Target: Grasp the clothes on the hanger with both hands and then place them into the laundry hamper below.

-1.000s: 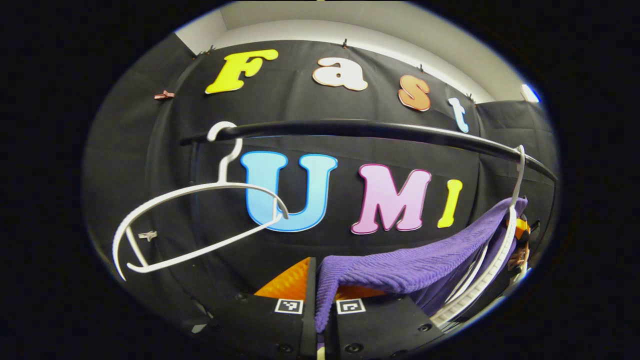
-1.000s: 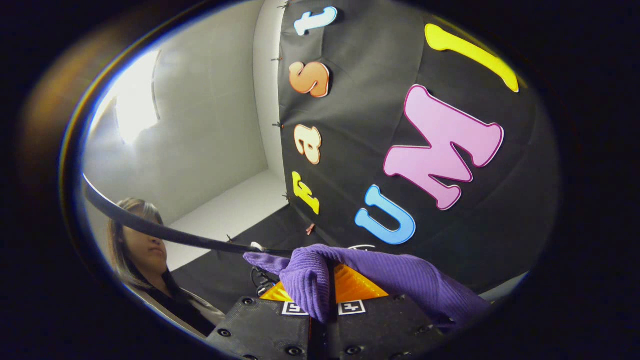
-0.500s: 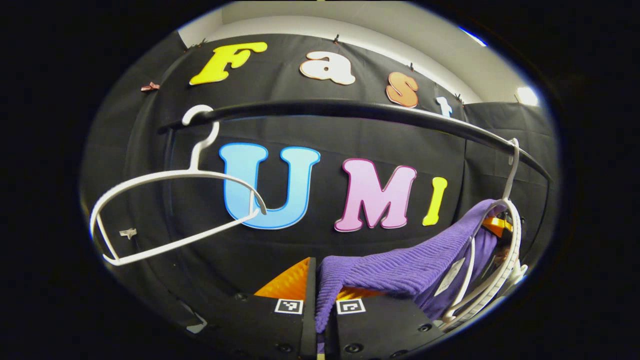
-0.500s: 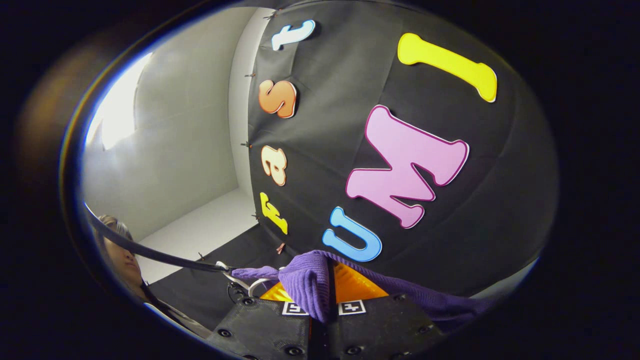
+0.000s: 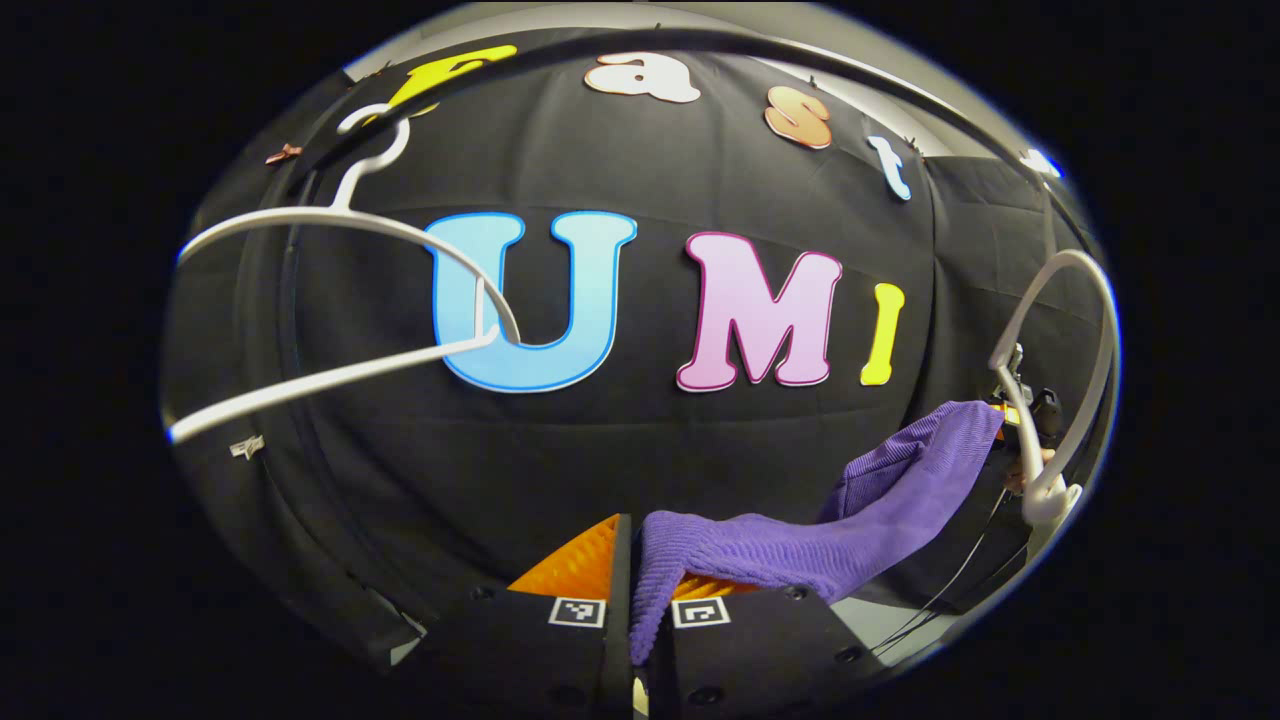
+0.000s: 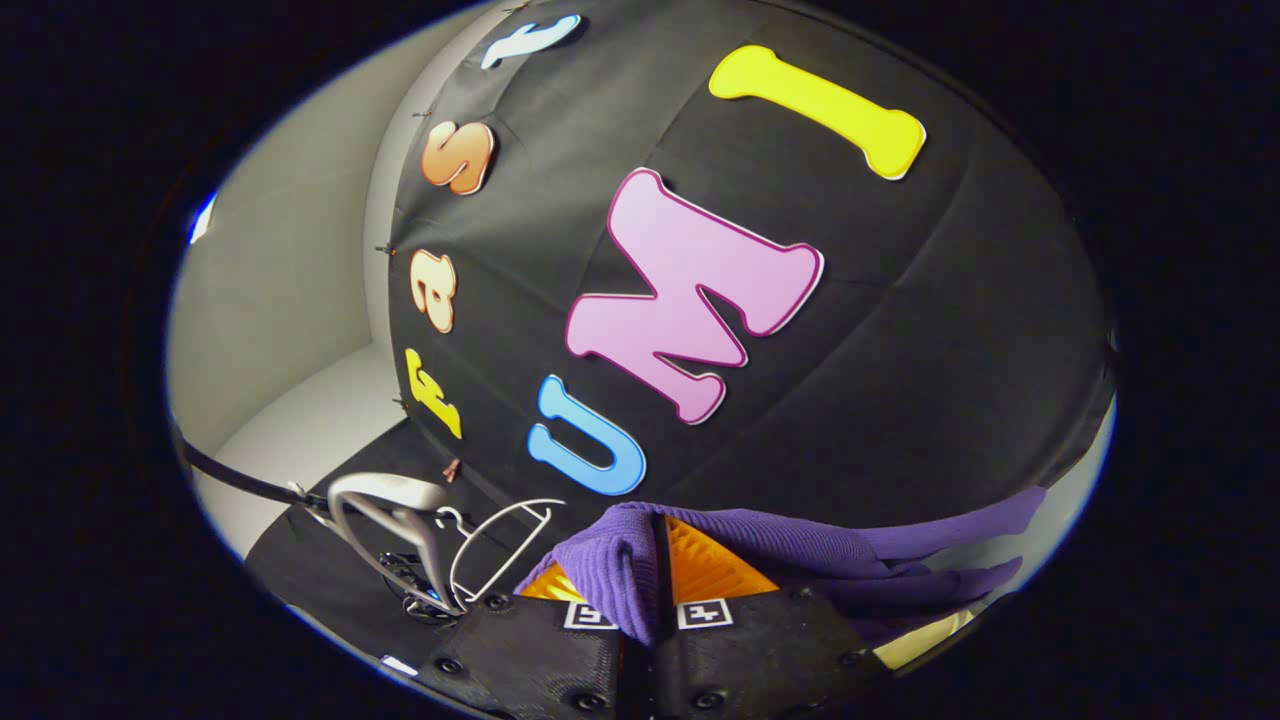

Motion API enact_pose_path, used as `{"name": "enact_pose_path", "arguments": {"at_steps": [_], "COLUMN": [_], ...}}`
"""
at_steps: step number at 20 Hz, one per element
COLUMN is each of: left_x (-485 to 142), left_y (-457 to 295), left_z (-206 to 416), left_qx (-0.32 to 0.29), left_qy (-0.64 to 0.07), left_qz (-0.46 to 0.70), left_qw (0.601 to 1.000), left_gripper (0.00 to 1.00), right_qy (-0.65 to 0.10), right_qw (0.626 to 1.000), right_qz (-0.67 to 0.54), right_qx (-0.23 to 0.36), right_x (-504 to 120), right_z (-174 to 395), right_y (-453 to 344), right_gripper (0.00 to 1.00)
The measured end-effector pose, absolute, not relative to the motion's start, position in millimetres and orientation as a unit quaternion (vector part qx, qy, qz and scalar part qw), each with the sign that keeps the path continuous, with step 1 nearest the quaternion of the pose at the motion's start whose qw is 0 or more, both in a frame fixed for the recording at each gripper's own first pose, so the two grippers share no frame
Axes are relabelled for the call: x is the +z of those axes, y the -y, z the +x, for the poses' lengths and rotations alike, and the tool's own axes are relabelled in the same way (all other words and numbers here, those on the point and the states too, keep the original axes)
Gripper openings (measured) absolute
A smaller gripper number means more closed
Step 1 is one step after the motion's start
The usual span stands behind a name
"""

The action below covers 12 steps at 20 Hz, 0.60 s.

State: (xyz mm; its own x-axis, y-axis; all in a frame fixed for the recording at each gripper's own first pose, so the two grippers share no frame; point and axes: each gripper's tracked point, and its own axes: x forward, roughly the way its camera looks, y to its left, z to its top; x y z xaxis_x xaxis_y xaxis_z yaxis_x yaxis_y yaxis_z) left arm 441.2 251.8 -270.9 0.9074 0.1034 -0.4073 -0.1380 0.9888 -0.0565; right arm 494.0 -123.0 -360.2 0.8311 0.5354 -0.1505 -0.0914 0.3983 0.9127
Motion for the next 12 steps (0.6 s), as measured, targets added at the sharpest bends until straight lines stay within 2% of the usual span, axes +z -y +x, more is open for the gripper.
{"name": "enact_pose_path", "arguments": {"at_steps": [5, 12], "left_x": [-292, -353], "left_y": [-262, -251], "left_z": [414, 361], "left_qx": [0.123, 0.188], "left_qy": [-0.197, -0.226], "left_qz": [-0.057, -0.091], "left_qw": [0.971, 0.951], "left_gripper": [0.10, 0.10], "right_qy": [-0.273, -0.338], "right_qw": [0.837, 0.842], "right_qz": [0.438, 0.376], "right_qx": [0.184, 0.187], "right_x": [-395, -432], "right_z": [460, 403], "right_y": [87, 43], "right_gripper": [0.12, 0.12]}}
